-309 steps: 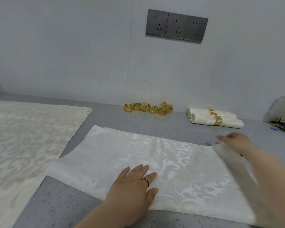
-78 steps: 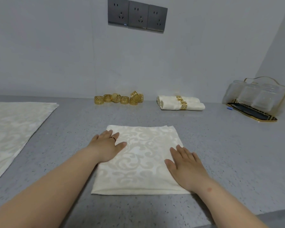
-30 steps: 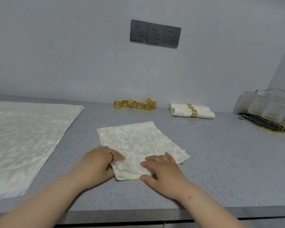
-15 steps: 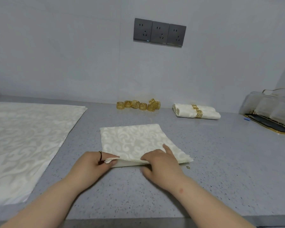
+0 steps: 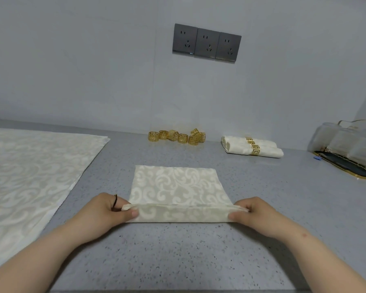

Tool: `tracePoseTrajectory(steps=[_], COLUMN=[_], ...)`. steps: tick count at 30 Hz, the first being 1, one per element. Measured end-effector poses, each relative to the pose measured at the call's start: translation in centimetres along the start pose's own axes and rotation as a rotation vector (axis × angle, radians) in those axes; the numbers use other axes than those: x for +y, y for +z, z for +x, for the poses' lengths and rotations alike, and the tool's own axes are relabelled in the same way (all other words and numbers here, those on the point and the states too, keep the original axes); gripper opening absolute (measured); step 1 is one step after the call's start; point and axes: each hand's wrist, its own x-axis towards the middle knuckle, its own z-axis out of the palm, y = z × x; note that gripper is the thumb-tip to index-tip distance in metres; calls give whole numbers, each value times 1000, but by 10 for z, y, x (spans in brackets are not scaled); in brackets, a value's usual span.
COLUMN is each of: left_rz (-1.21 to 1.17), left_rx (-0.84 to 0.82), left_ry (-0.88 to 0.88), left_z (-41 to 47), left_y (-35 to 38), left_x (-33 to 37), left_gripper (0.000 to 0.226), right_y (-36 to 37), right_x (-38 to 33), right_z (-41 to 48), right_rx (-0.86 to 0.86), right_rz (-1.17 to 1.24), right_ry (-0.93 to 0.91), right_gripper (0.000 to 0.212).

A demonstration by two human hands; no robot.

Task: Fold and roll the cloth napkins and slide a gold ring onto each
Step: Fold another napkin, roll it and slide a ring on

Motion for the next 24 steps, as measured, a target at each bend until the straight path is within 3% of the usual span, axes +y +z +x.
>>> tracePoseTrajectory(steps=[6,11,19,22,24], left_rz=[108,186,305,384,478], left_rx=[-19,134,237,310,351], left_ry=[-45,-65,-41,-22,23], left_z=[20,32,35,33,33], left_y=[-5,0,10,11,10], left_x=[10,4,-9,-2,-1], left_gripper=[40,50,44,30,32], right_y=[1,8,23,25,27], right_x=[0,3,12,11,10], right_z=[17,33,43,44,44], right_rx=[29,65,188,194,213], right_rz=[32,62,-47,-85,-76], right_ry=[26,27,-17,-4,4], right_gripper=[33,33,29,28,18])
